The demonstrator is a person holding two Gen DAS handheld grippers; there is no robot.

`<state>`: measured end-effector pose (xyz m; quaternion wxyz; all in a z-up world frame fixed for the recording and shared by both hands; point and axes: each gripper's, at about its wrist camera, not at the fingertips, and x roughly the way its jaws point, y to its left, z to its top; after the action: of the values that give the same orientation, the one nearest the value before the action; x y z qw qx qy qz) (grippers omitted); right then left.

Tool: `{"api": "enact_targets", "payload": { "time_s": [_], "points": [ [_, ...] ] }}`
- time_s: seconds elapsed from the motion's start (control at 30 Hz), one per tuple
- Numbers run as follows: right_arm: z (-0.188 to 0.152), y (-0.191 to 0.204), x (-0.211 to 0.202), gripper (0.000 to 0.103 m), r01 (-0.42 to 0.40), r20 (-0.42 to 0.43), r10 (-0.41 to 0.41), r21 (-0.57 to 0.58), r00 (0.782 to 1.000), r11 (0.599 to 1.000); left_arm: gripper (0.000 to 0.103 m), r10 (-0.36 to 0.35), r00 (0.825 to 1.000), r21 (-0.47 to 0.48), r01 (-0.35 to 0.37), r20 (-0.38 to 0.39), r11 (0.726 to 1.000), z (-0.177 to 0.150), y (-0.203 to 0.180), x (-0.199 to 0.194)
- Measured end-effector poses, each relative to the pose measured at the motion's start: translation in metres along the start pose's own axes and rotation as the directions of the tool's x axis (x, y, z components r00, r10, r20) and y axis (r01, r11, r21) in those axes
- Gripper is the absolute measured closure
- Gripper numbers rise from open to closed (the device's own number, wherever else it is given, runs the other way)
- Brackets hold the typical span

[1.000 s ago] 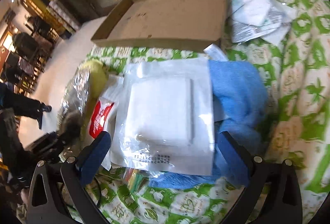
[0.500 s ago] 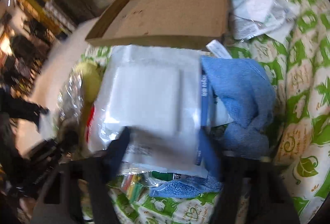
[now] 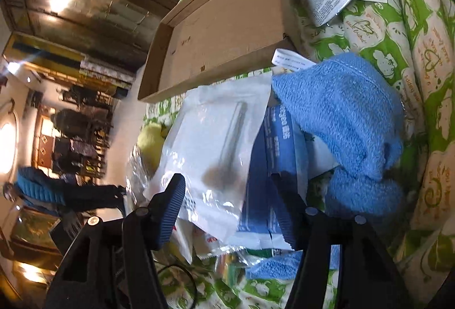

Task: Organize soft objects
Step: 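Lift the grey bag with the left gripper while the right gripper grasps the white gauze packet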

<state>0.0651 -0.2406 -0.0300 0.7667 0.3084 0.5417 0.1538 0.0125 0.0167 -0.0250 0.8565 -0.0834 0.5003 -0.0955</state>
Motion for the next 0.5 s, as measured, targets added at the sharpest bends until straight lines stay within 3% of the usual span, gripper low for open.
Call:
{"api": "enact_targets", "payload": {
  "time_s": [0.3, 0.33, 0.43, 0.5],
  "points": [
    [0.015, -0.006, 0.018, 0.043, -0.140, 0.011, 0.139, 0.106, 0.990, 0.985, 0.074, 0.002, 1.000, 0.000, -0.002, -0.003, 1.000, 0.000, 0.000, 0.001],
    [0.016, -0.006, 0.021, 0.049, -0.147, 0.014, 0.147, 0.117, 0.989, 0.982, 0.074, 0.002, 1.000, -0.001, -0.002, -0.005, 1.000, 0.000, 0.000, 0.001],
    [0.017, -0.002, 0.030, 0.084, -0.113, 0.003, 0.114, 0.117, 0.994, 0.987, 0.074, 0.002, 1.000, -0.004, -0.002, -0.009, 1.000, 0.000, 0.000, 0.002],
    [0.014, -0.002, 0.030, 0.087, -0.103, 0.013, 0.102, 0.105, 0.995, 0.989, 0.074, 0.002, 1.000, -0.005, -0.002, -0.013, 1.000, 0.000, 0.000, 0.003]
  ]
}}
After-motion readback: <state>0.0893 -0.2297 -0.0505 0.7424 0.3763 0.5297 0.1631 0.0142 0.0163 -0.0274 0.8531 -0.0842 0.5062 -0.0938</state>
